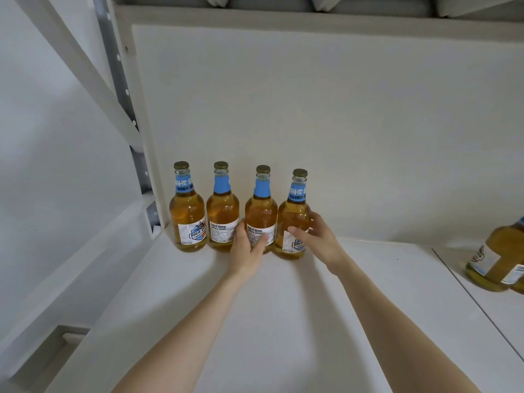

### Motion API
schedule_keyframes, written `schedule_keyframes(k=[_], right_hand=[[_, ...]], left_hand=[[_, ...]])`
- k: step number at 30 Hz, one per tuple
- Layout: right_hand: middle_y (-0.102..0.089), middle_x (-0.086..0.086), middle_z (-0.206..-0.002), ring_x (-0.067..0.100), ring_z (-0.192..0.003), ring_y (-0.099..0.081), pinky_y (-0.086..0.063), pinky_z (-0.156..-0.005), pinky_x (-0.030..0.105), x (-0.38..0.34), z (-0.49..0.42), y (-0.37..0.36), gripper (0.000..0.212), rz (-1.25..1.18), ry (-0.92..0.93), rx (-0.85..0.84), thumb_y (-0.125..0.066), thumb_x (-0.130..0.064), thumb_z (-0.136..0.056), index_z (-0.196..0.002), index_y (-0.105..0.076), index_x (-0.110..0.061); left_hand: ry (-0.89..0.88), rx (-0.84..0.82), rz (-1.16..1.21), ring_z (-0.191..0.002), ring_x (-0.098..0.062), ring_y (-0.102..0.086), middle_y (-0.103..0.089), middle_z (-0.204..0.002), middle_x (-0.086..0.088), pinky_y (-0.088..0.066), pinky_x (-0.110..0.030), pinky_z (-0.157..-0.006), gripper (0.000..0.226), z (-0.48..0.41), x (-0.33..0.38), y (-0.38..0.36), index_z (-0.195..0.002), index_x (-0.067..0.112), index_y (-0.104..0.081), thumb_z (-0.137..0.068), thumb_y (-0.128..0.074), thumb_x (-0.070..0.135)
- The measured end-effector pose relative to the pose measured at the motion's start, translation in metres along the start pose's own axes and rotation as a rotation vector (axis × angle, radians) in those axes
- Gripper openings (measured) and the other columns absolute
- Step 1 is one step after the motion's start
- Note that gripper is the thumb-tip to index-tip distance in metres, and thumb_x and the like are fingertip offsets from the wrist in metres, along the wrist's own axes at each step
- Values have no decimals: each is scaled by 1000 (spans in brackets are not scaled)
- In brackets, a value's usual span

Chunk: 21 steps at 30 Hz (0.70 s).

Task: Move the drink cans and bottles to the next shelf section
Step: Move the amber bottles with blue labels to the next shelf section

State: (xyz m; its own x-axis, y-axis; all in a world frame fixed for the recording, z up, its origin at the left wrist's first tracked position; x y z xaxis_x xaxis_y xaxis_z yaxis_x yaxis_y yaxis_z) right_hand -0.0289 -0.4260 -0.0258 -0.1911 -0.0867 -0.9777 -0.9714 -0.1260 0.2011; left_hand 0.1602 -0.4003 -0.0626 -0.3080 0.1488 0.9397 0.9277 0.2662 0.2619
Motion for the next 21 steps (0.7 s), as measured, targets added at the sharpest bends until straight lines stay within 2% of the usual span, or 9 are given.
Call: schedule_keyframes(k=[3, 5, 7, 9, 13, 16, 19, 21], right_hand=[[-65, -8, -122, 10, -105, -65, -55, -67, 16, 3, -5, -2, 58, -104, -14, -49, -77, -29, -84, -133, -46, -30], [-66, -5, -120, 11, -102, -68, -56, -67, 19, 4, -7, -1, 57, -167, -33, -65, -78, -24, -83, -131, -47, -27], [-66, 0, -121, 15, -103, -69, -58, -73, 25, 4, -10, 0, 59, -194, -49, -74, -79, -19, -81, -130, -46, -22], [-65, 2, -122, 22, -108, -66, -57, -84, 35, 5, -12, 3, 62, -183, -59, -67, -80, -18, -79, -130, -45, -20], [-65, -2, -119, 21, -107, -66, -57, -85, 36, 5, -10, 8, 59, -166, -51, -47, -82, -20, -77, -123, -48, -28], [-67, -1, -121, 21, -109, -66, -57, -89, 40, 5, -5, 8, 55, -148, -33, -47, -82, -22, -77, -122, -52, -31], [-67, 0, -123, 23, -110, -66, -55, -93, 44, 4, 3, 10, 58, -139, -23, -47, -80, -20, -80, -131, -53, -28], [-69, -1, -121, 21, -106, -68, -58, -86, 38, 3, 10, 12, 58, -169, -33, -36, -79, -18, -81, -132, -53, -28]], left_hand=[[77, -20, 96, -140, -20, -40, -44, -151, 2, -37, -40, -114, 68, -8, -3, -1, -151, 20, -32, -93, -63, 39], [118, -35, 147, -138, -18, -42, -46, -148, 5, -40, -36, -110, 73, -12, -5, -1, -150, 22, -32, -90, -66, 42], [156, -39, 169, -133, -18, -46, -50, -139, 9, -42, -28, -99, 76, -16, -7, -2, -148, 23, -33, -86, -70, 45], [177, -41, 184, -129, -18, -50, -52, -132, 11, -43, -27, -92, 77, -18, -9, -4, -145, 24, -35, -82, -74, 46], [183, -40, 166, -130, -19, -50, -52, -142, 5, -44, -29, -93, 83, -18, -9, -4, -146, 24, -34, -79, -76, 47], [172, -60, 144, -122, -9, -47, -49, -140, 11, -42, -28, -91, 88, -14, -5, -2, -148, 30, -31, -77, -79, 47], [168, -93, 80, -119, -10, -51, -55, -134, 12, -44, -28, -90, 84, -10, -3, 2, -142, 30, -43, -71, -83, 50], [197, -113, 79, -116, -12, -57, -62, -125, 12, -47, -24, -83, 82, -6, -1, 7, -134, 31, -52, -63, -86, 52]])
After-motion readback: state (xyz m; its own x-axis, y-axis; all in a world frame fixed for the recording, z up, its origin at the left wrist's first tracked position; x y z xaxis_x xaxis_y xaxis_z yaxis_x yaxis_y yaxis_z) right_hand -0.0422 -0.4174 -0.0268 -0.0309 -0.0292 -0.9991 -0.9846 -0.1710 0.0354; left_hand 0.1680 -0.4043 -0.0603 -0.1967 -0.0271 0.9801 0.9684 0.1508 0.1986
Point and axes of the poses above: each hand's wrist, its own z-axis away from the middle knuckle, its own y-axis out of the back of the hand, x = y × z, the point moved 2 cm from there along -z, towards the middle knuckle
